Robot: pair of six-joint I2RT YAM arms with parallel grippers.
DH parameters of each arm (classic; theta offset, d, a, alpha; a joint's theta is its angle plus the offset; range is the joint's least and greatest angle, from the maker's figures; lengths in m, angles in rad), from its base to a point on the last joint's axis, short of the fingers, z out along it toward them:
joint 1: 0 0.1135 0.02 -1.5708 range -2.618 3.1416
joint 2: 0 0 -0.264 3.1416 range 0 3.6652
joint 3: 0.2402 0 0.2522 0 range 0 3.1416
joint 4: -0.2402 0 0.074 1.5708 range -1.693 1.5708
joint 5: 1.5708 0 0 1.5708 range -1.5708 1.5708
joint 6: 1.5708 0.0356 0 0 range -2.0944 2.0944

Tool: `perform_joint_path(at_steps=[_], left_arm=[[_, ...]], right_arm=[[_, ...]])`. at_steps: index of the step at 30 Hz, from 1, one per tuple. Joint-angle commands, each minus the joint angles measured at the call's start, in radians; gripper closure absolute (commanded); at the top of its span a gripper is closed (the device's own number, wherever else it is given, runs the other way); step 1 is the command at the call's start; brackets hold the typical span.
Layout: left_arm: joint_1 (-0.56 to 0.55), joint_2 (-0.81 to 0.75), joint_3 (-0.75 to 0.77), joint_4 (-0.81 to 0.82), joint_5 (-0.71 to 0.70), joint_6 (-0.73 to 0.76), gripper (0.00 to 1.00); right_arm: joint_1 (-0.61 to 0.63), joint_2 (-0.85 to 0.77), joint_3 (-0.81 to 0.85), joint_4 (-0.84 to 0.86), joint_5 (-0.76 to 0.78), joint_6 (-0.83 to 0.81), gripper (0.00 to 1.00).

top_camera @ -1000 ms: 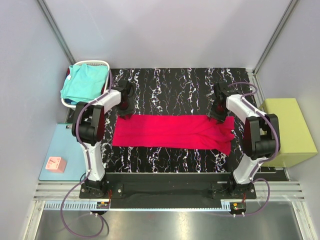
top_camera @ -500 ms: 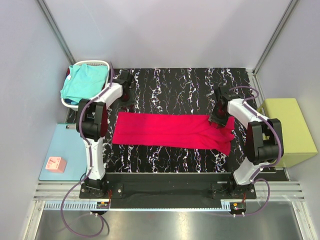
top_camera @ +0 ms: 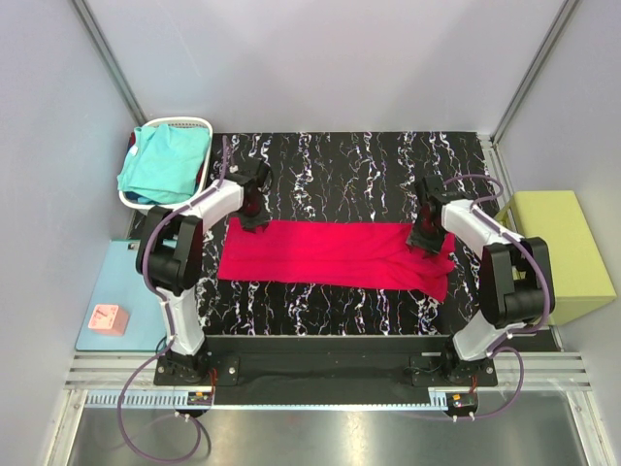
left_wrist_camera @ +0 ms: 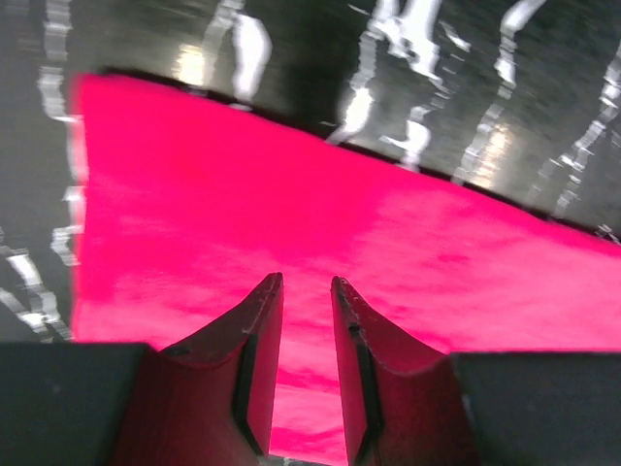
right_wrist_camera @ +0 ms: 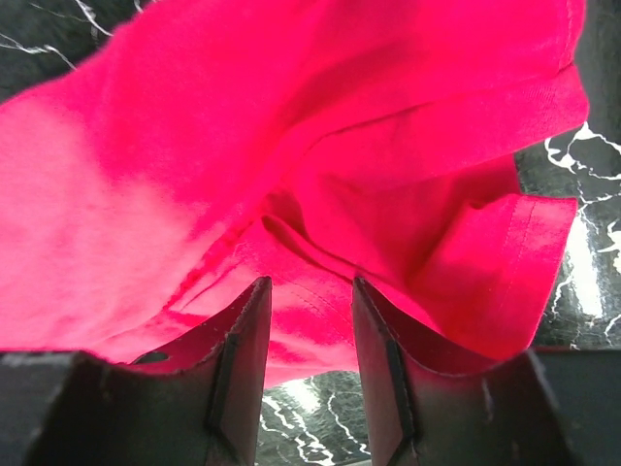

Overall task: Fold and stack the t-shirts
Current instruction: Fold the other side of the tshirt into a rectangle

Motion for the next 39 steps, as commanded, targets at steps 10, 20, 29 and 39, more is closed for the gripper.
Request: perform_joint_path(at_steps=[10, 20, 29, 39], left_arm=[[-0.012, 0.038, 0.025, 0.050, 0.046, 0.007, 0.69], [-0.013, 0.041, 0.004, 0.053, 0.066, -0.005, 0.70], [-0.013, -0.016, -0.044, 0.062, 0.067, -0.002, 0.70], [-0.016, -0.017, -0.053, 0.070, 0.087, -0.007, 0.70]], right_arm=[[0.082, -0.131, -0.040, -0.135, 0.022, 0.016, 0.59], [0.055, -0.002, 0.250, -0.210, 0.238, -0.014, 0.53], [0.053, 0.071, 0.212, -0.082, 0.137, 0.007, 0.58], [0.053, 0.013, 0.054, -0.008, 0.067, 0.027, 0.56]])
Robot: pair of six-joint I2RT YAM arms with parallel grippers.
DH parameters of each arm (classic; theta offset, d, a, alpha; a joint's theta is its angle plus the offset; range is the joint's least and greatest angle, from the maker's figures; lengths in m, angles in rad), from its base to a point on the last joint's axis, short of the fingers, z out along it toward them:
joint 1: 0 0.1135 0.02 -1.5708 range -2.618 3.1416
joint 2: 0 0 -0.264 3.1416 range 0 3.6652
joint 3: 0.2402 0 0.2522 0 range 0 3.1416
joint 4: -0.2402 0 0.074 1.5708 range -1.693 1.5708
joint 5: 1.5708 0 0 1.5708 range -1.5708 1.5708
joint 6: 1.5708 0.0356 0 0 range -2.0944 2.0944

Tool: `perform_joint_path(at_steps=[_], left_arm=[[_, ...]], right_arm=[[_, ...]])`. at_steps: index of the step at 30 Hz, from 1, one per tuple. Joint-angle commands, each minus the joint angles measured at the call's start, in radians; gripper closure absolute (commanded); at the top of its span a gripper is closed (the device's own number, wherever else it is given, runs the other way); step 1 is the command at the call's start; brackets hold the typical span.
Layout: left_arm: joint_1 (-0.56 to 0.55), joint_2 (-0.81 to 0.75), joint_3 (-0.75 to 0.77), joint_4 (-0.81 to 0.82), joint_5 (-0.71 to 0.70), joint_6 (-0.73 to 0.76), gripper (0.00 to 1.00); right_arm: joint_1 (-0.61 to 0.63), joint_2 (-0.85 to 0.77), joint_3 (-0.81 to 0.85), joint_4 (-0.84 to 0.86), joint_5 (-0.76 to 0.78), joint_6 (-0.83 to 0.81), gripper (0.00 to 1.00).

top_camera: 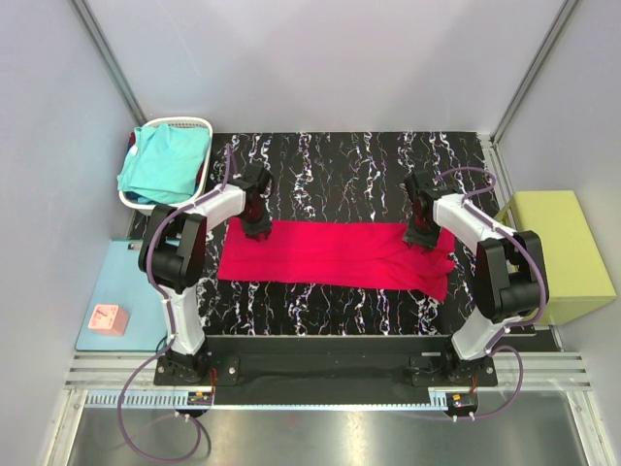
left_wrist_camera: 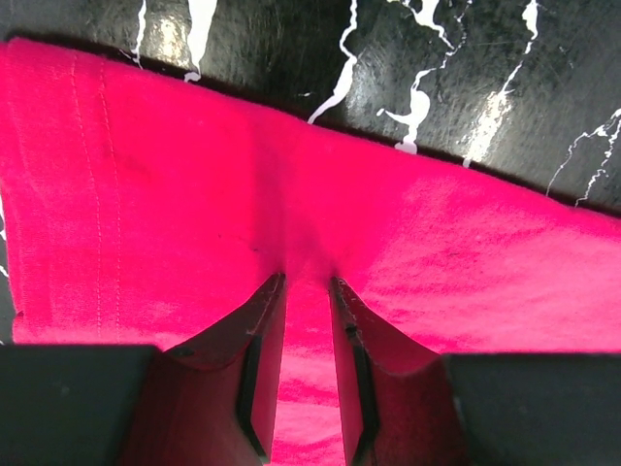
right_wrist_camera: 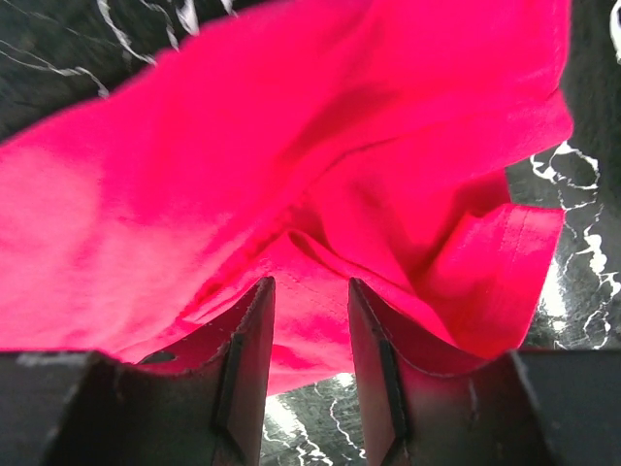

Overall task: Fold and stack the t-shirts
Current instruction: Fold the other side of the tshirt into a rectangle

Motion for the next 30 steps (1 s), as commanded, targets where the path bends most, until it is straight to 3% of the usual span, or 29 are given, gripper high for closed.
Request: perform_joint_path(at_steps=[1, 12, 16, 24, 27, 30], left_arm=[[-0.006, -0.041, -0.003, 0.029, 0.024, -0.006, 0.70], [-0.013, -0.041, -0.013, 0.028, 0.014, -0.004, 0.70], [-0.013, -0.044, -0.020, 0.028, 0.011, -0.002, 0.70], [-0.013, -0.052, -0.026, 0.028, 0.008, 0.001, 0.70], [-0.013, -0.050, -0.026, 0.028, 0.011, -0.001, 0.71], [-0.016, -0.052, -0.029, 0.028, 0.011, -0.001, 0.71]], right_arm=[[-0.002, -0.039, -0.051, 0.052, -0.036, 0.015, 0.56], [-0.002, -0.022, -0.068, 0.086, -0.027, 0.004, 0.56], [-0.002, -0.002, -0.063, 0.081, -0.038, 0.004, 0.75], [-0.002, -0.002, -0.104, 0.084, -0.024, 0.009, 0.82], [-0.002, -0.019, -0.115, 0.087, -0.018, 0.012, 1.00], [-0.002, -0.031, -0.123, 0.086, -0.020, 0.012, 1.00]])
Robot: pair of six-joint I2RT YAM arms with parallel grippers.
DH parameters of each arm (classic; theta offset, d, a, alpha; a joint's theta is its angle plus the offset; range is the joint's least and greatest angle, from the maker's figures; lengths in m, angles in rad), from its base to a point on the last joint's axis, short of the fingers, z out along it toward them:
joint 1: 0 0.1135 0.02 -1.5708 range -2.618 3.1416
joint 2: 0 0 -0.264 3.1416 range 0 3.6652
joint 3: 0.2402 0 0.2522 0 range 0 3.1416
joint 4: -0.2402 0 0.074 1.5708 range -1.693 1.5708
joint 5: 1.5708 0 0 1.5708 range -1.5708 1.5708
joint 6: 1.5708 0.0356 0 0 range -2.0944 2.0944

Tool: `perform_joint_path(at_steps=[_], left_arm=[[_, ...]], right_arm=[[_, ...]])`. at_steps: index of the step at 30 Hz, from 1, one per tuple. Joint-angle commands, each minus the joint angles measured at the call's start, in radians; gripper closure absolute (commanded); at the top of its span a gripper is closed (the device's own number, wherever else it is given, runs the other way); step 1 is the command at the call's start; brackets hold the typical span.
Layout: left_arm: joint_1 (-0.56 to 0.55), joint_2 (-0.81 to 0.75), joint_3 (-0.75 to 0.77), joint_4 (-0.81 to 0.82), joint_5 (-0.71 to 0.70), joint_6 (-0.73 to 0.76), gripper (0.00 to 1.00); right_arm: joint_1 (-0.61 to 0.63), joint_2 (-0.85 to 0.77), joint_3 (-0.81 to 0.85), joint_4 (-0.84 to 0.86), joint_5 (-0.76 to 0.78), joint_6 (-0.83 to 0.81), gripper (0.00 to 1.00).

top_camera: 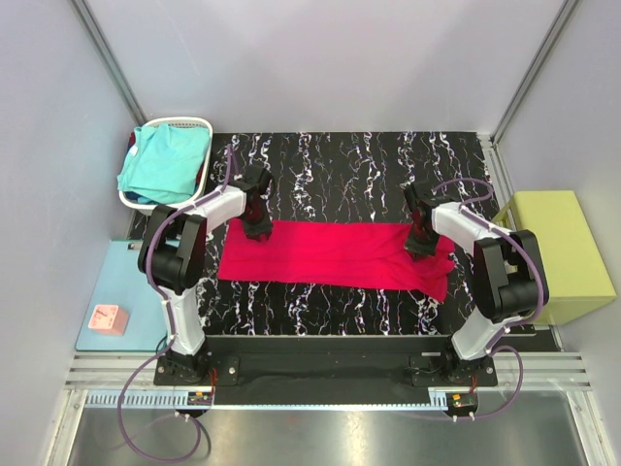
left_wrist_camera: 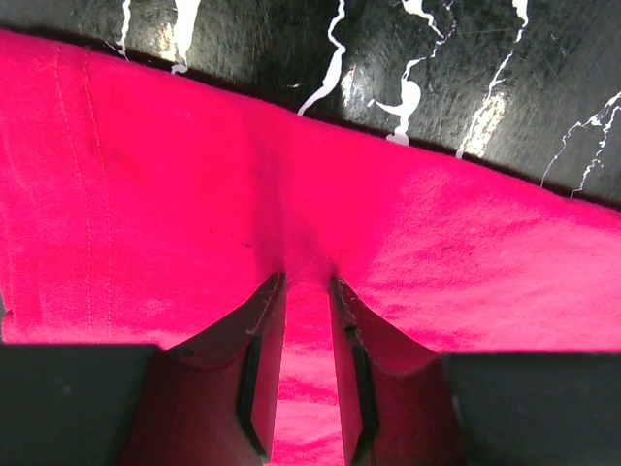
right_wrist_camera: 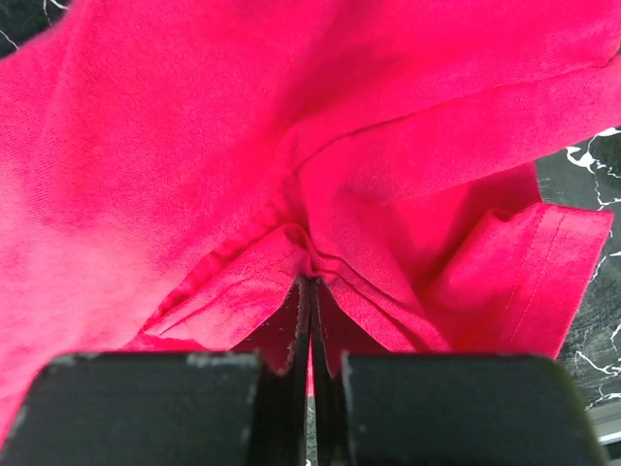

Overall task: Fold and stack the t-shirts
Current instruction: Fold the other side of the tshirt into a rectangle

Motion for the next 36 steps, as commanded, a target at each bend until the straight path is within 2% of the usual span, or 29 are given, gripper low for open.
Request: perform_joint_path(at_steps=[1, 8, 16, 25, 29, 36], left_arm=[[-0.008, -0.044, -0.012, 0.011, 0.009, 0.000, 0.71], [-0.014, -0.044, -0.018, 0.013, 0.007, -0.001, 0.71], [-0.035, -0.024, -0.005, 0.014, 0.007, -0.012, 0.71], [-0.061, -0.024, -0.007, 0.016, 0.007, -0.017, 0.73], [-0.063, -0.025, -0.012, 0.014, 0.002, -0.018, 0.73], [-0.064, -0.022, -0.004, 0.014, 0.006, -0.026, 0.73]], right_arm=[[-0.001, -0.039, -0.012, 0.006, 0.006, 0.008, 1.00], [0.025, -0.215, -0.020, -0.032, 0.008, 0.012, 1.00], [0.051, -0.315, -0.043, -0.103, -0.032, 0.046, 1.00], [0.051, -0.314, -0.051, -0.132, -0.081, 0.050, 1.00], [0.074, -0.294, -0.066, -0.172, -0.191, 0.034, 1.00], [0.114, -0.275, -0.093, -0.244, -0.273, 0.009, 1.00]])
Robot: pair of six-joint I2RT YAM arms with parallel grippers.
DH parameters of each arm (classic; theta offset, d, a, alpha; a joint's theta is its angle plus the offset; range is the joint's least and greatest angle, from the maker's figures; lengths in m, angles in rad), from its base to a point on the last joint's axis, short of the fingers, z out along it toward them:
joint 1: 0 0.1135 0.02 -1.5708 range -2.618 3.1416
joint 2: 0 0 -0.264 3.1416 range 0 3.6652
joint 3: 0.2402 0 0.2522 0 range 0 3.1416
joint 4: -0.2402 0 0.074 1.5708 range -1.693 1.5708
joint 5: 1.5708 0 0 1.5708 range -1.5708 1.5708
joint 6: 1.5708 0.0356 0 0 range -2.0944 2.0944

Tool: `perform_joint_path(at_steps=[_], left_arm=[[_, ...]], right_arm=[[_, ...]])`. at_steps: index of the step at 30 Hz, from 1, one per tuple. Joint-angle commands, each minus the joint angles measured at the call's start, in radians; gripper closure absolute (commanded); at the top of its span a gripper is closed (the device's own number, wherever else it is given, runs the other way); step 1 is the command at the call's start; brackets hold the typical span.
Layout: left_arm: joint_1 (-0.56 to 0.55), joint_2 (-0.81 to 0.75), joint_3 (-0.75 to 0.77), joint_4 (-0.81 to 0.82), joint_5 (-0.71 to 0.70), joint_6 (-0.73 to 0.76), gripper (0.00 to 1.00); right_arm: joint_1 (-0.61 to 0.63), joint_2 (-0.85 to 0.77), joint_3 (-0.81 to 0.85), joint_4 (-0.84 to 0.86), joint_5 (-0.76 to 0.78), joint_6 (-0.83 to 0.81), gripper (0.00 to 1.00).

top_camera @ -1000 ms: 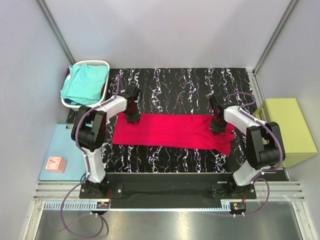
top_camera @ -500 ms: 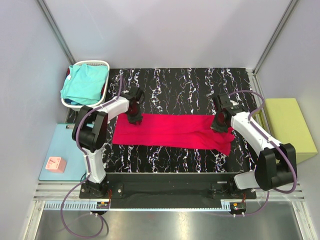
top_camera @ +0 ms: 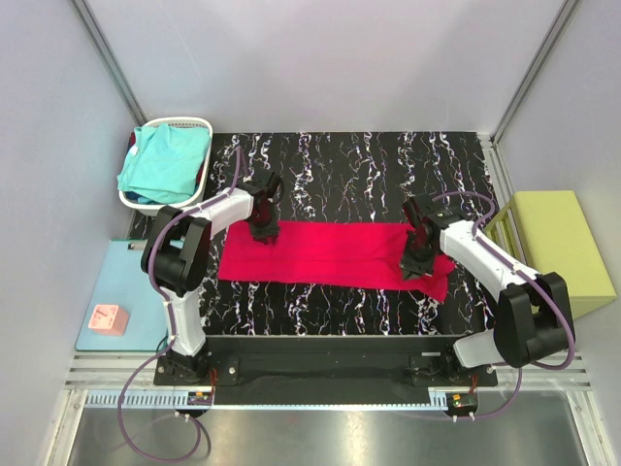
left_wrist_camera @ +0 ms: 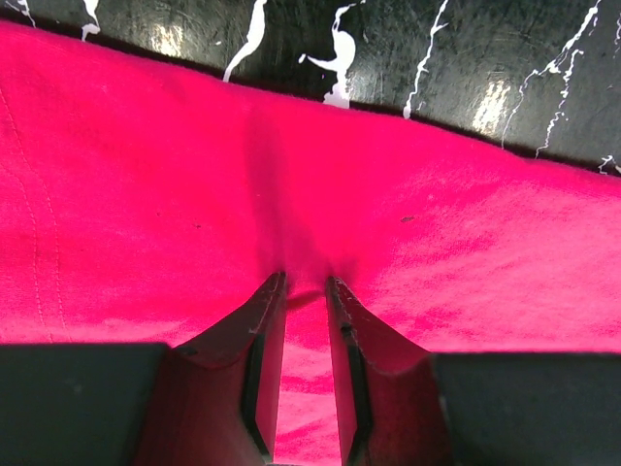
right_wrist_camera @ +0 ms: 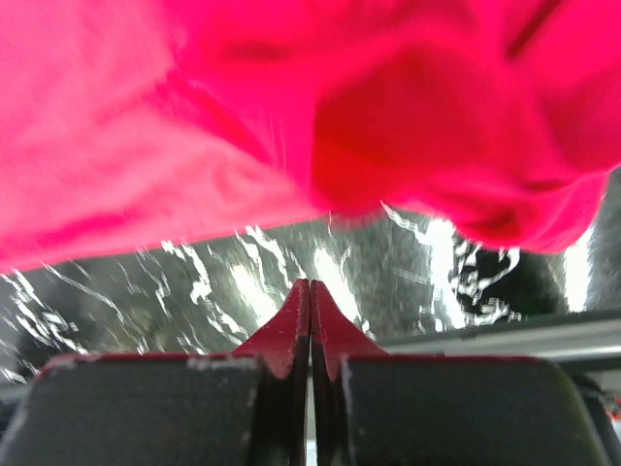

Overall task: Fold and stack the t-shirts
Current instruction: Fold the other side of the tshirt into a rectangle

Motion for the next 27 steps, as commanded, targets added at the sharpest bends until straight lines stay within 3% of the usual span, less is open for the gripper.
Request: perform_joint_path(at_steps=[1, 7, 9, 11, 15, 20, 24, 27], left_arm=[[-0.008, -0.019, 0.003, 0.012, 0.006, -0.020, 0.73], [-0.013, -0.011, 0.011, 0.012, 0.006, -0.026, 0.73], [-0.017, -0.013, 0.011, 0.012, 0.006, -0.028, 0.73], [-0.019, -0.013, 0.009, 0.012, 0.002, -0.026, 0.73], [-0.023, -0.013, 0.008, 0.012, 0.003, -0.026, 0.73], [-0.026, -0.028, -0.009, 0.012, -0.001, -0.025, 0.73], [-0.025, -0.043, -0.023, 0.012, 0.000, -0.022, 0.73], [-0.026, -0.063, -0.028, 0.012, -0.003, -0.017, 0.73]], right_arm=[[0.020, -0.001, -0.017, -0.064, -0.085, -0.017, 1.00], [0.023, -0.087, 0.007, -0.059, -0.031, -0.010, 1.00], [0.023, -0.191, 0.035, 0.010, 0.030, 0.012, 0.84], [0.021, -0.208, 0.082, 0.028, 0.107, 0.004, 0.55], [0.006, 0.019, 0.243, -0.009, 0.151, -0.084, 0.35], [-0.034, 0.158, 0.283, 0.058, 0.194, -0.111, 0.36], [-0.091, 0.233, 0.251, 0.095, 0.187, -0.083, 0.52], [-0.092, 0.224, 0.216, 0.118, 0.197, -0.076, 0.54]])
